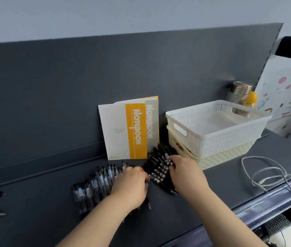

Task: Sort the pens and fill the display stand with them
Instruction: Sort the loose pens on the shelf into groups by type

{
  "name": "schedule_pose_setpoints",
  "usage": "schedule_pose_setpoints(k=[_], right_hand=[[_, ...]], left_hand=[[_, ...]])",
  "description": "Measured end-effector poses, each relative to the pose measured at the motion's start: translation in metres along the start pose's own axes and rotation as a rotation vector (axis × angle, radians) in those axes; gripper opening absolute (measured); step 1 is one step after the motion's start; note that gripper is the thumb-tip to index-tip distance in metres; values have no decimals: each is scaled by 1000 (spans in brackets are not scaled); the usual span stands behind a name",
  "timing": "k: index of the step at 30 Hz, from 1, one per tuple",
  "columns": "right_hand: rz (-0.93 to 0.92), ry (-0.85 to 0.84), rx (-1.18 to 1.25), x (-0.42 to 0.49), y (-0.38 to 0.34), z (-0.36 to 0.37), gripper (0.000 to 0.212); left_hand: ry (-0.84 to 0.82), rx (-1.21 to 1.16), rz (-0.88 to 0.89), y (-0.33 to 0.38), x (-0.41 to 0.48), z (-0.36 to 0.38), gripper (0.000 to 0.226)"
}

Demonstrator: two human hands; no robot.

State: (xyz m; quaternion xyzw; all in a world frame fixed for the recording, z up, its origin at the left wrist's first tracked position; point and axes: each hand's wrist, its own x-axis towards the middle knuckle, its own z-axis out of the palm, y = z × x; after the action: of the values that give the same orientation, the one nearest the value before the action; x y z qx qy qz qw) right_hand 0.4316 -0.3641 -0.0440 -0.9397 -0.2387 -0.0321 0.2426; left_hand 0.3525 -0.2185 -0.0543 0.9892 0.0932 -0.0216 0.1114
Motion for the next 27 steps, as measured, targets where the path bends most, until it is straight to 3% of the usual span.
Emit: schedule_pose_setpoints(k=[7,10,14,19,27], right_hand=[[-79,29,-234,10,5,11,28],[-204,27,23,5,-12,20,28],[-252,-270,285,-5,-39,41,31],[-153,-341,342,-5,-47,54,39],[-170,-421,422,-11,-59,63,37]], left_hand=[[-71,175,3,-5,-1,-2,24],[-53,182,-11,-8,-4,-1,22],[-41,172,-6,-12,-6,1,32],[-32,177,24,-23,-13,2,43],[-7,124,-7,-35,-27,-4,46]])
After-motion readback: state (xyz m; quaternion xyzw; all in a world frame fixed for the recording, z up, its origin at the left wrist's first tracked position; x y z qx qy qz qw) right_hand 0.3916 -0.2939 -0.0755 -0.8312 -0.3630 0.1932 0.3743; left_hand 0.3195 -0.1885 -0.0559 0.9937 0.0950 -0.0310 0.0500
